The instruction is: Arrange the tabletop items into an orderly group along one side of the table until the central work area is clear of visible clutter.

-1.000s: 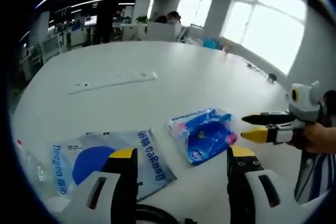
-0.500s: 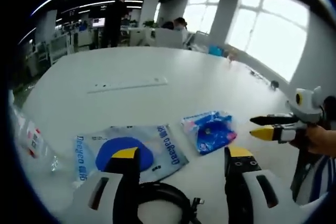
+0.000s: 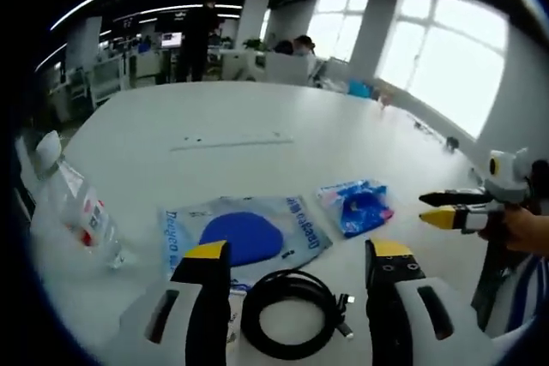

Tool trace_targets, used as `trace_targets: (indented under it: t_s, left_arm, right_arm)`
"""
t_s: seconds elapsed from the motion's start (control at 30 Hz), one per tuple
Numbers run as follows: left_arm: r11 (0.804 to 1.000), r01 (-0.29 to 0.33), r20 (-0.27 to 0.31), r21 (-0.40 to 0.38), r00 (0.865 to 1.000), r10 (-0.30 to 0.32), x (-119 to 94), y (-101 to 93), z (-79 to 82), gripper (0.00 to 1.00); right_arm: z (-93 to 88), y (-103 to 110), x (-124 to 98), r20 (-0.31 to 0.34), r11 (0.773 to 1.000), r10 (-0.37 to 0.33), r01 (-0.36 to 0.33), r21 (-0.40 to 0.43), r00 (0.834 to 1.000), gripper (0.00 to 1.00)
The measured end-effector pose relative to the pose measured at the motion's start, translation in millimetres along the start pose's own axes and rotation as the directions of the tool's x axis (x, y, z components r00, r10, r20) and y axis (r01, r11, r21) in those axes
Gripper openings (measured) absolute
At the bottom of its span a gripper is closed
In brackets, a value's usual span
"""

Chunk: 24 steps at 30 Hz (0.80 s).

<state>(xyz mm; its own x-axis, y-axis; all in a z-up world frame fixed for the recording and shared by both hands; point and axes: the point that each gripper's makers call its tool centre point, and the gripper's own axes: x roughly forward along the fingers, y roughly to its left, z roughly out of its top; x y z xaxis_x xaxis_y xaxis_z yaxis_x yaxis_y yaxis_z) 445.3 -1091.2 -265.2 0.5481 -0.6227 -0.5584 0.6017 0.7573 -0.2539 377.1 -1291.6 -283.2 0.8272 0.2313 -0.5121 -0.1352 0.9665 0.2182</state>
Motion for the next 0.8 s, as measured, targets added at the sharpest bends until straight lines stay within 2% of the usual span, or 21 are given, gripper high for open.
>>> trace_targets:
  t_s: [0.37, 0.63, 0.8]
  left_arm:
    - [1.0, -0.008, -0.008, -0.02, 1.0, 0.008, -11, 10.5, -7.4, 0.58]
    - [0.999, -0.007, -0.006, -0.032, 1.0, 0.007, -14, 10.9, -9.7, 0.58]
    - [0.999, -0.006, -0.006, -0.037, 1.0, 0.006, -18, 9.1, -17.2, 0.58]
  right_arm:
    - [-1.1, 10, -3, -0.002, 1.0, -0.008, 0.008, -0.006, 1.0, 0.43]
    - [-1.8, 12, -2, -0.005, 1.0, -0.008, 0.008, -0.004, 1.0, 0.43]
    - [-4.8, 19, 2, -0.015, 1.0, 0.009, -0.01, -0.012, 1.0, 0.43]
